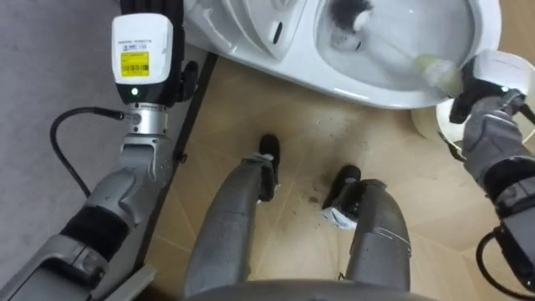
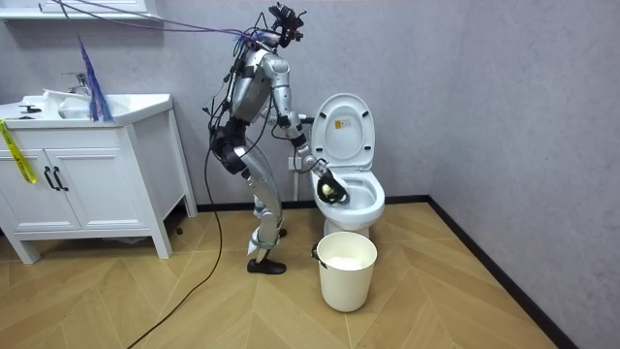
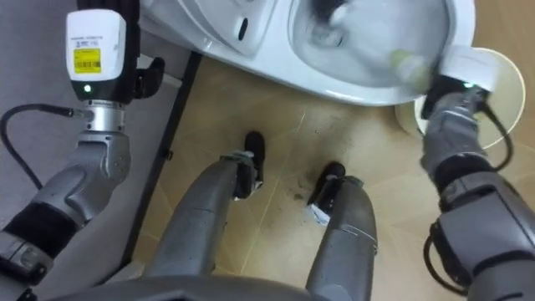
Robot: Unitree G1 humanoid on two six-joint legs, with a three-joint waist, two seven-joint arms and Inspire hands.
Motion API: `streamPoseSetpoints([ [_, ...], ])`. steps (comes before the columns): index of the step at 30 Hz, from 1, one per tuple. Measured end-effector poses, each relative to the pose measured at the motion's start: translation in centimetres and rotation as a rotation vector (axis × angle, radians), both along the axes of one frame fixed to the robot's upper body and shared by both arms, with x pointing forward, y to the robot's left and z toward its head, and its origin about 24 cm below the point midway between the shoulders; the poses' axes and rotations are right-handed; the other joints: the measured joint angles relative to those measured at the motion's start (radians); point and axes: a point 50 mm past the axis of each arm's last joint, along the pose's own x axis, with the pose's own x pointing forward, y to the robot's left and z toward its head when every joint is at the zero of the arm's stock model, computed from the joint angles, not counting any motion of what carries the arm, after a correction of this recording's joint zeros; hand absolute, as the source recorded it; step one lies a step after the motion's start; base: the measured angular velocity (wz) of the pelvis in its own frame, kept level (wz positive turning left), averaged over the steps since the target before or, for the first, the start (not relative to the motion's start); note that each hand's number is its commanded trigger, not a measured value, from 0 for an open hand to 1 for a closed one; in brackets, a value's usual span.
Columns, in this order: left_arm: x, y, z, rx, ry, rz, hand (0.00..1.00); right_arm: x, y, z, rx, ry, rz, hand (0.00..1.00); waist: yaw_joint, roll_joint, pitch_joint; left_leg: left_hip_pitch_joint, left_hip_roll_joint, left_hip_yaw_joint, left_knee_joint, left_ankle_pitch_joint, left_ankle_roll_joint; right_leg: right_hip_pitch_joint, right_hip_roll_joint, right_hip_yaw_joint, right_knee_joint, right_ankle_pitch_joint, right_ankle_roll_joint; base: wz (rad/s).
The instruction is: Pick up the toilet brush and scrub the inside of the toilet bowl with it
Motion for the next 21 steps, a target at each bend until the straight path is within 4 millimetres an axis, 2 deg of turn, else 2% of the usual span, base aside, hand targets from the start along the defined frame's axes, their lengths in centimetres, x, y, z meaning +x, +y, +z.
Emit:
streamPoseSetpoints([
  [1, -0.3, -0.3, -0.4, -0.01, 0.017, -0.003, 0.0, -0.5, -0.2, -0.3, -0.024, 0.021, -0.006, 1.0, 0.009, 0.015, -0.0007, 0.011, 0.0, 0.005, -0.01, 0.001, 0.002, 0.008, 0.004, 0.008, -0.014, 0.009, 0.004, -0.15],
  [4, -1.0, -0.2, -1.1, -0.017, 0.043, 0.007, 0.0, -1.2, 0.3, -1.0, -0.016, 0.042, -0.008, 1.0, 0.01, 0.024, -0.0022, 0.028, 0.007, 0.02, -0.022, 0.0, 0.004, 0.014, 0.012, 0.02, -0.025, 0.013, 0.002, -0.14],
  [8, -1.7, 0.7, -1.5, -0.026, 0.06, 0.048, 0.0, -1.7, 1.4, -1.5, -0.001, 0.055, 0.015, 1.0, -0.006, 0.026, -0.0036, 0.047, 0.017, 0.019, -0.043, 0.006, -0.007, 0.032, 0.024, 0.013, -0.046, 0.014, -0.008, -0.01],
  [10, -1.9, 0.9, -1.7, -0.031, 0.06, 0.06, 0.0, -1.8, 1.4, -1.5, -0.006, 0.059, 0.02, 1.0, -0.017, 0.025, -0.003, 0.048, 0.016, 0.017, -0.053, 0.009, -0.012, 0.031, 0.023, 0.008, -0.047, 0.011, -0.013, 0.06],
  [12, -2.0, 1.0, -1.7, -0.034, 0.06, 0.064, 0.0, -1.7, 0.9, -1.2, -0.021, 0.064, 0.017, 1.0, -0.01, 0.022, -0.0009, 0.05, 0.021, 0.018, -0.054, 0.007, -0.017, 0.031, 0.026, 0.011, -0.047, 0.008, -0.018, -0.02],
  [15, -1.9, 0.9, -1.5, -0.056, 0.055, 0.057, 0.0, -1.5, -0.5, -0.9, -0.047, 0.075, 0.008, 1.0, 0.004, 0.014, 0.0044, 0.052, 0.023, 0.019, -0.05, 0.006, -0.019, 0.034, 0.026, 0.01, -0.044, 0.005, -0.022, 0.0],
  [16, -1.8, 0.8, -1.5, -0.056, 0.055, 0.048, 0.0, -1.6, -1.0, -1.0, -0.047, 0.082, 0.005, 1.0, 0.004, 0.009, 0.0082, 0.054, 0.022, 0.018, -0.044, 0.006, -0.019, 0.039, 0.015, 0.001, -0.039, 0.001, -0.026, 0.19],
  [17, -1.8, 0.5, -1.5, -0.053, 0.057, 0.034, 0.0, -1.8, -1.6, -1.0, -0.032, 0.084, -0.016, 1.0, 0.004, -0.001, 0.0142, 0.057, 0.009, 0.012, -0.039, 0.006, -0.018, 0.043, 0.002, -0.007, -0.021, -0.013, -0.023, 0.27],
  [19, -1.5, 0.3, -1.1, -0.052, 0.054, 0.012, 0.0, -2.0, -2.6, -0.9, 0.009, 0.081, -0.062, 1.0, 0.002, -0.008, 0.0179, 0.059, 0.001, 0.013, -0.034, 0.006, -0.018, 0.045, -0.006, -0.005, -0.008, -0.024, -0.016, 0.21],
  [20, -1.4, 0.3, -0.8, -0.052, 0.049, 0.0, 0.0, -1.9, -2.7, -0.9, 0.027, 0.086, -0.072, 1.0, 0.008, -0.019, 0.0236, 0.059, 0.002, 0.013, -0.029, 0.006, -0.018, 0.046, -0.007, -0.004, -0.007, -0.024, -0.016, 0.04],
  [21, -1.4, 0.3, -0.7, -0.053, 0.048, -0.006, 0.0, -1.9, -2.9, -0.9, 0.03, 0.091, -0.077, 1.0, 0.009, -0.022, 0.0253, 0.059, 0.002, 0.012, -0.026, 0.006, -0.018, 0.049, -0.008, -0.005, -0.007, -0.024, -0.016, 0.04],
])
